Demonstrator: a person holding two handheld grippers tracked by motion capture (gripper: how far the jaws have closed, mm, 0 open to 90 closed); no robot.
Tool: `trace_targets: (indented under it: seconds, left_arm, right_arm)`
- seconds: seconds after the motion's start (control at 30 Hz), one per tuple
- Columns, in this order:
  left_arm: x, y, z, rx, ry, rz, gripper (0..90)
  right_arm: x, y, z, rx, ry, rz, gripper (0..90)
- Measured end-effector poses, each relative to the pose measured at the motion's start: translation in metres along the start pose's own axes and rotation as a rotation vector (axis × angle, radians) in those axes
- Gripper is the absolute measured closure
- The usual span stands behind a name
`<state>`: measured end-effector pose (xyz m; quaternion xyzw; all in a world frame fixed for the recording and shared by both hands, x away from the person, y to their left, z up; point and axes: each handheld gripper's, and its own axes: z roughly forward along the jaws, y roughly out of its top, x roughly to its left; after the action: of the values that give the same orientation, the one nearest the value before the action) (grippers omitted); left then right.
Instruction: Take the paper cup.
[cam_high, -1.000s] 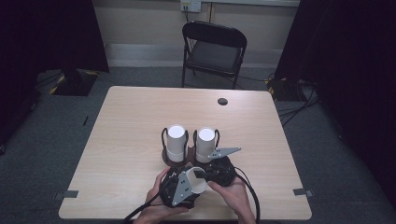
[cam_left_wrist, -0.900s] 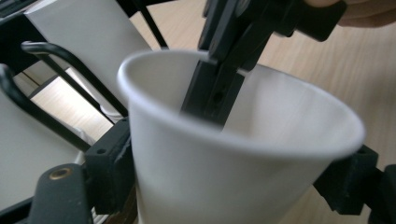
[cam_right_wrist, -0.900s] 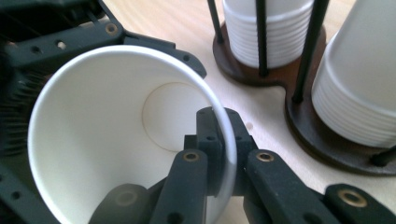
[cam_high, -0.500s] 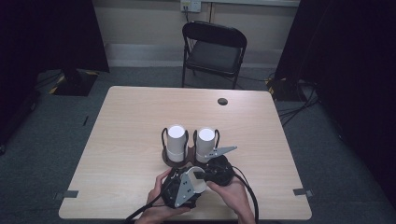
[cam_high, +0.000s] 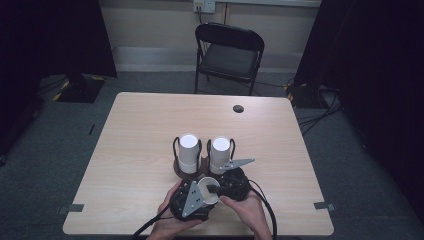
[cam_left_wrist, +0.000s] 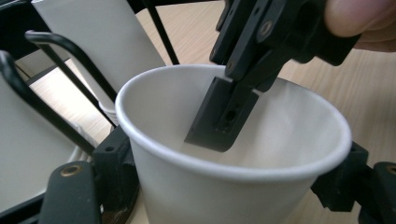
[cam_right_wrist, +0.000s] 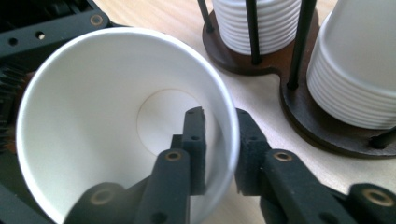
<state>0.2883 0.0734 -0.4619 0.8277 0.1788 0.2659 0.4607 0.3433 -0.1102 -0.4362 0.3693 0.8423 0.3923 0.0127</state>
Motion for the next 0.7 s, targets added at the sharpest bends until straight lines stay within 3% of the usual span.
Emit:
trace_targets:
  seconds: [0.03, 0.07, 0.13, 0.17, 0.37, 0.4, 0.5, 0.67, 0.7]
  left_arm:
    - [0.0, 0.0, 0.0, -0.004, 0.002, -0.005, 23.3]
    - [0.001, -0.002, -0.001, -0.018, -0.005, -0.042, 23.2]
    - [0.002, -0.003, -0.002, -0.014, 0.002, -0.043, 23.1]
    - [0.003, -0.004, -0.001, -0.028, 0.001, -0.076, 23.1]
    - [0.004, -0.005, -0.002, -0.031, 0.01, -0.099, 23.1]
    - [0.004, -0.006, -0.002, -0.041, 0.01, -0.119, 23.1]
    - [0.005, -0.008, -0.002, -0.032, 0.015, -0.129, 23.1]
    - [0.011, -0.011, -0.005, -0.044, 0.019, -0.163, 23.1]
    - [0.011, -0.011, -0.005, -0.044, 0.019, -0.163, 23.1]
  right_arm:
    - [0.0, 0.0, -0.001, -0.005, 0.002, 0.004, 74.3]
    - [0.0, 0.0, -0.002, -0.015, 0.003, 0.006, 73.0]
    - [0.0, 0.0, -0.003, -0.043, 0.0, 0.011, 71.5]
    - [-0.001, 0.0, -0.003, -0.049, 0.004, 0.012, 70.4]
    - [0.0, -0.003, -0.006, -0.086, 0.01, 0.002, 63.0]
    - [0.0, -0.003, -0.006, -0.086, 0.01, 0.002, 63.0]
    - [0.001, -0.005, -0.007, -0.117, -0.002, -0.024, 59.9]
    - [0.0, -0.011, -0.014, -0.227, 0.015, -0.039, 55.6]
    - [0.0, -0.011, -0.014, -0.227, 0.015, -0.039, 55.6]
